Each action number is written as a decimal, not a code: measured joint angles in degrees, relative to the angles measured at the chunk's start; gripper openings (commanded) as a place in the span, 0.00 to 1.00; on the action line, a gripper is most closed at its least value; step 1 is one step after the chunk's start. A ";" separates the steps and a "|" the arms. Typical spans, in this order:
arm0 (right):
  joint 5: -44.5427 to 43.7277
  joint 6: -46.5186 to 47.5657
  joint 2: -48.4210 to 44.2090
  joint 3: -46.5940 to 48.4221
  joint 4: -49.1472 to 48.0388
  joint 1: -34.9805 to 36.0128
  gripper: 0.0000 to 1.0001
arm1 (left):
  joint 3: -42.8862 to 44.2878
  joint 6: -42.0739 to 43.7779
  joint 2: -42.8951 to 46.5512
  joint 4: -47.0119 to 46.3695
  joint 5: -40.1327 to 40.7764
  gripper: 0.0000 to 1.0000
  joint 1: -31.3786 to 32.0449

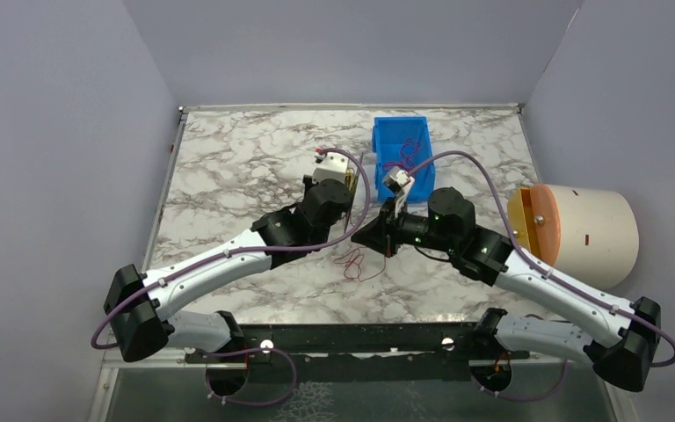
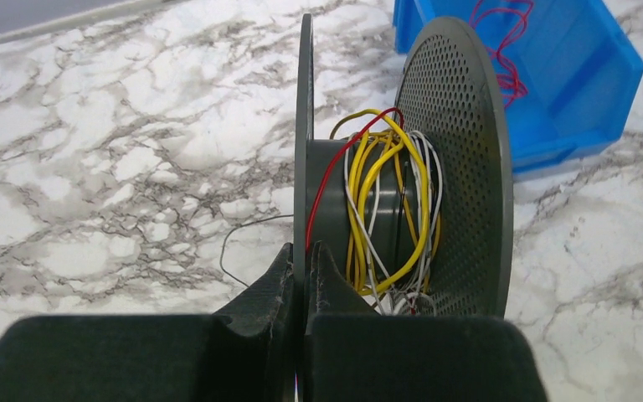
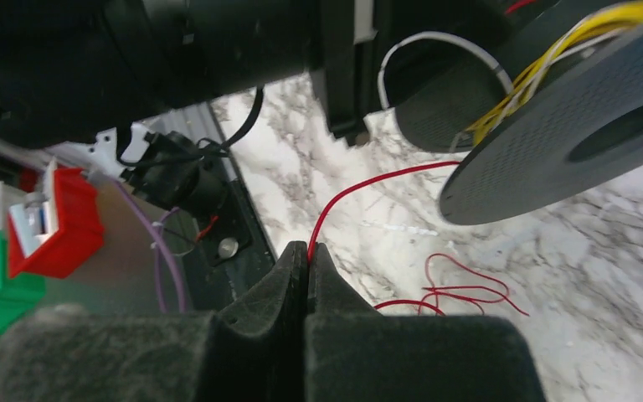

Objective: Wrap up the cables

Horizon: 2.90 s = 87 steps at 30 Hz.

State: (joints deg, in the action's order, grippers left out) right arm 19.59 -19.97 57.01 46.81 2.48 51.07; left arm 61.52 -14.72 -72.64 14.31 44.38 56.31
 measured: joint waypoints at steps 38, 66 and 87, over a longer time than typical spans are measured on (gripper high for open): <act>-41.77 26.03 11.87 14.84 15.56 0.33 0.05 | -4.20 5.31 11.41 15.17 -26.01 0.00 0.00; -40.72 8.46 12.26 -6.69 -7.78 -4.26 0.42 | -0.85 9.22 24.55 23.45 -36.63 0.00 0.00; -30.93 -0.61 23.08 -10.54 -20.04 -6.32 0.48 | 4.66 7.02 25.86 24.79 -37.31 0.00 0.00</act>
State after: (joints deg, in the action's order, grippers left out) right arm -11.33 -20.58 80.09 36.27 -17.56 44.75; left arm 66.17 -7.70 -46.78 39.09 7.07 56.31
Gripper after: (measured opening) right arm 0.487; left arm 0.026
